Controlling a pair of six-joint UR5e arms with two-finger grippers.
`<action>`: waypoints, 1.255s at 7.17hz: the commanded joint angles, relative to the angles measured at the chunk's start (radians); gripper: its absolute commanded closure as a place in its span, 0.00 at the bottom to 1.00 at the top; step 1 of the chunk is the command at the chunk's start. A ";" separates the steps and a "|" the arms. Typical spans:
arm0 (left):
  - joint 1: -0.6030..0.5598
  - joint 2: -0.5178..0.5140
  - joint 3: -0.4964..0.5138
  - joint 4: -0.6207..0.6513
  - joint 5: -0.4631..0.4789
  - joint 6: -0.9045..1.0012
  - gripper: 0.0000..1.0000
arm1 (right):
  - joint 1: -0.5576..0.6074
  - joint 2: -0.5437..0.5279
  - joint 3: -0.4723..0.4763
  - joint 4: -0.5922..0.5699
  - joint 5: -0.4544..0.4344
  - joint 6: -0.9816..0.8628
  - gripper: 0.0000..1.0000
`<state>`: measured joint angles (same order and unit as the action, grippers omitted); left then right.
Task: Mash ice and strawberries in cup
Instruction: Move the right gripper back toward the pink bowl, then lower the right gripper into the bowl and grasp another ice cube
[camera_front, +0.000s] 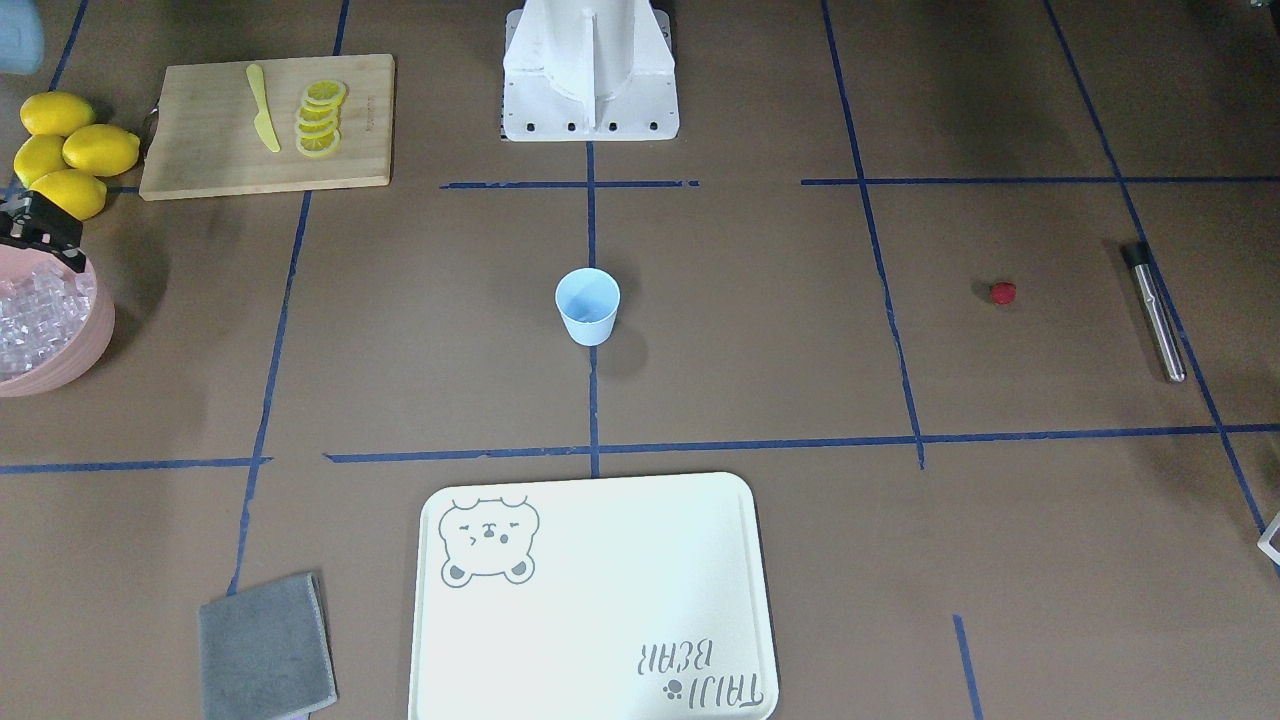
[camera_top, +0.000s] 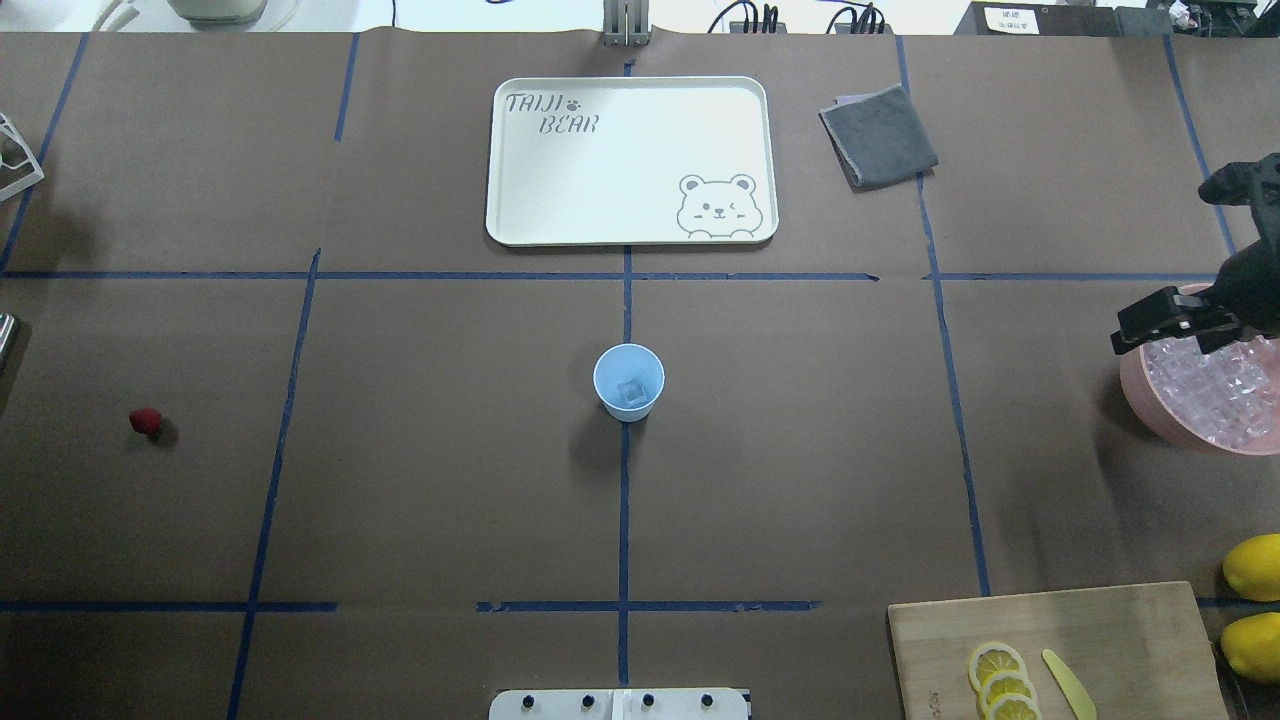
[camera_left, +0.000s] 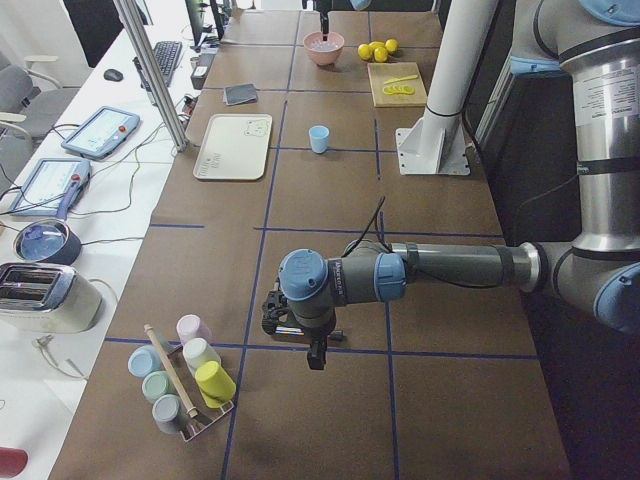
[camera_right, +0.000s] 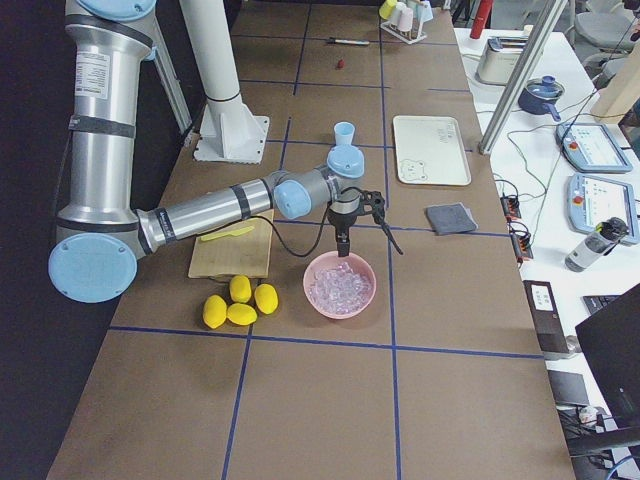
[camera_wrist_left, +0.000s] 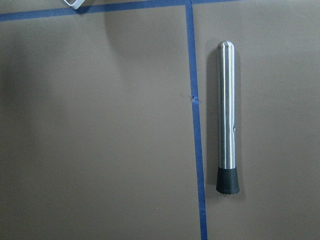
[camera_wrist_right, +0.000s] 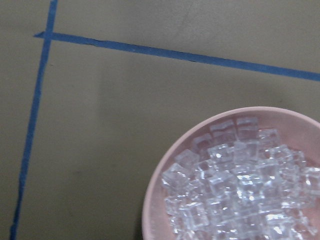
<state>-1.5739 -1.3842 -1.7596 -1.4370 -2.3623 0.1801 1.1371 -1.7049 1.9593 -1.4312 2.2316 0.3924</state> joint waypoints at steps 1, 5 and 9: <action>0.000 0.002 0.002 0.001 -0.002 0.002 0.00 | 0.030 -0.028 -0.032 0.015 -0.035 -0.183 0.00; 0.000 0.001 -0.001 0.000 -0.002 0.002 0.00 | 0.024 -0.070 -0.152 0.155 -0.083 -0.221 0.00; -0.001 0.002 -0.006 0.000 -0.017 0.002 0.00 | -0.040 -0.061 -0.154 0.158 -0.087 -0.217 0.04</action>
<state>-1.5745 -1.3822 -1.7644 -1.4372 -2.3770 0.1825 1.1147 -1.7669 1.8066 -1.2755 2.1463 0.1765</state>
